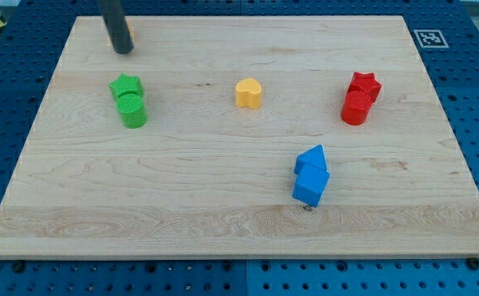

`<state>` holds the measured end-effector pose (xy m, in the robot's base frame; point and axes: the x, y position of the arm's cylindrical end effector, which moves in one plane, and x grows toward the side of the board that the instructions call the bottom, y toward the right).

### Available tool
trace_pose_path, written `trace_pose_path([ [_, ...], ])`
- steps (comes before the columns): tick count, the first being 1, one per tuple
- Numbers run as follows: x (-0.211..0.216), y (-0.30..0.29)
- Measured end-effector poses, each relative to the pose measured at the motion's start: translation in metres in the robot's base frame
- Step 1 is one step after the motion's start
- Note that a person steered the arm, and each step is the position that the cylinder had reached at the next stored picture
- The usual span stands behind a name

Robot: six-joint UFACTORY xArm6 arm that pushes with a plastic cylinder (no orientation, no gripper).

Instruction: Nudge the yellow heart left a bit

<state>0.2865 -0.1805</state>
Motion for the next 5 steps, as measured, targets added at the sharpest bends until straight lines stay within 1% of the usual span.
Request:
trace_pose_path([
  [2, 0.014, 0.047],
  [5, 0.035, 0.142],
])
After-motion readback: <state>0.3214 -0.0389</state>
